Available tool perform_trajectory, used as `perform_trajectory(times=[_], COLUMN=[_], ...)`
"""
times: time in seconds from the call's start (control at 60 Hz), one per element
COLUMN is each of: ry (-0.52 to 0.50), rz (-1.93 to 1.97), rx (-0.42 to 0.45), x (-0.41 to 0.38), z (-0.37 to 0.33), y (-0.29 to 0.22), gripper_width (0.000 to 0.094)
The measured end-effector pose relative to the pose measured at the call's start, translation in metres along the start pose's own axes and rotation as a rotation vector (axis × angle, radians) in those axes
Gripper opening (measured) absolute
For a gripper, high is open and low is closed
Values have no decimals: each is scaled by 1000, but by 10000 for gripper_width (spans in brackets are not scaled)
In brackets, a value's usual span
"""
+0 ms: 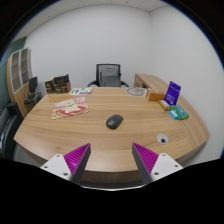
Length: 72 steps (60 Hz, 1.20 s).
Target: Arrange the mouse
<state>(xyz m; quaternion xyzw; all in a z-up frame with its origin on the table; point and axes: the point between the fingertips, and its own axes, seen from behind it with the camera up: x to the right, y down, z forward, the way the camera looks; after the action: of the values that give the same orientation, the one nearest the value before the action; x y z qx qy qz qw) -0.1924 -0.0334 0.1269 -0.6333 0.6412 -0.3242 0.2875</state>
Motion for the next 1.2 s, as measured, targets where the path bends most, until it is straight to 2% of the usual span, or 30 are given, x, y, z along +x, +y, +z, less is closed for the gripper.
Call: perform_trajectory(times=[0.3,0.733,1.2], ry=[-8,-6,-32], rz=[25,11,26], rx=[1,-42,-66], x=[3,2,-2], z=[92,212,282], y=[-8,-19,-41], gripper_width=[868,867,876])
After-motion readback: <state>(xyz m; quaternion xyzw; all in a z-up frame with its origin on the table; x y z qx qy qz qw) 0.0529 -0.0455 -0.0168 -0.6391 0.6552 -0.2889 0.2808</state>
